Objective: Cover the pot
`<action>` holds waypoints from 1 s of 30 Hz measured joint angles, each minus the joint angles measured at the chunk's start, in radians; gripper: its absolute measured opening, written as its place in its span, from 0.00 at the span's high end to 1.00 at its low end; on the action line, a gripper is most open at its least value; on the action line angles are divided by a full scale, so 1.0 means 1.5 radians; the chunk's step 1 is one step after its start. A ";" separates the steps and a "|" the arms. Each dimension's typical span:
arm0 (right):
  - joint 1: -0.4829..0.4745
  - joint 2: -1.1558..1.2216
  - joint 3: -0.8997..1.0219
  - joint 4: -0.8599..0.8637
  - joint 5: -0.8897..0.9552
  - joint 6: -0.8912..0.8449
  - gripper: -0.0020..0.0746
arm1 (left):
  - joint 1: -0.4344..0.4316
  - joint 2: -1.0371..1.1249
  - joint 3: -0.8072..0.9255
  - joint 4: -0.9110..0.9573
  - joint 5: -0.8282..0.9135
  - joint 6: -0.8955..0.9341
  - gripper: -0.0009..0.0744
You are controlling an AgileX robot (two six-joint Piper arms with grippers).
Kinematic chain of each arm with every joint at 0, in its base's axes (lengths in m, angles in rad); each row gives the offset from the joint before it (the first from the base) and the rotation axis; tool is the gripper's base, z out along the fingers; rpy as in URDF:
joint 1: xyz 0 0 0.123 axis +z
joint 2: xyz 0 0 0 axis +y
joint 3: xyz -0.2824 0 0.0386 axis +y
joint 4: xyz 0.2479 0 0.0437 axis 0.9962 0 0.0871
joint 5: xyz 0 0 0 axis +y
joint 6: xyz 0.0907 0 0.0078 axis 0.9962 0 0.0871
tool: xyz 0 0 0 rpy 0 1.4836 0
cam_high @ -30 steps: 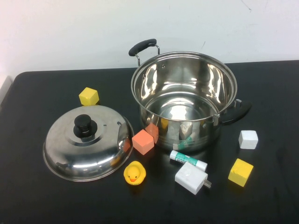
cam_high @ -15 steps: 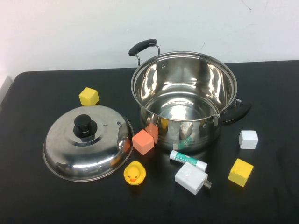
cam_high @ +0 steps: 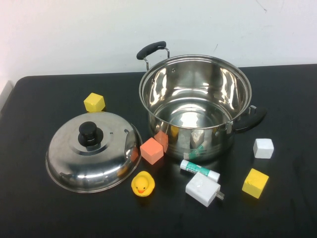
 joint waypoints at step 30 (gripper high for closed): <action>0.000 0.000 0.000 0.000 0.000 0.000 0.98 | 0.000 0.013 -0.209 0.043 0.255 -0.005 0.99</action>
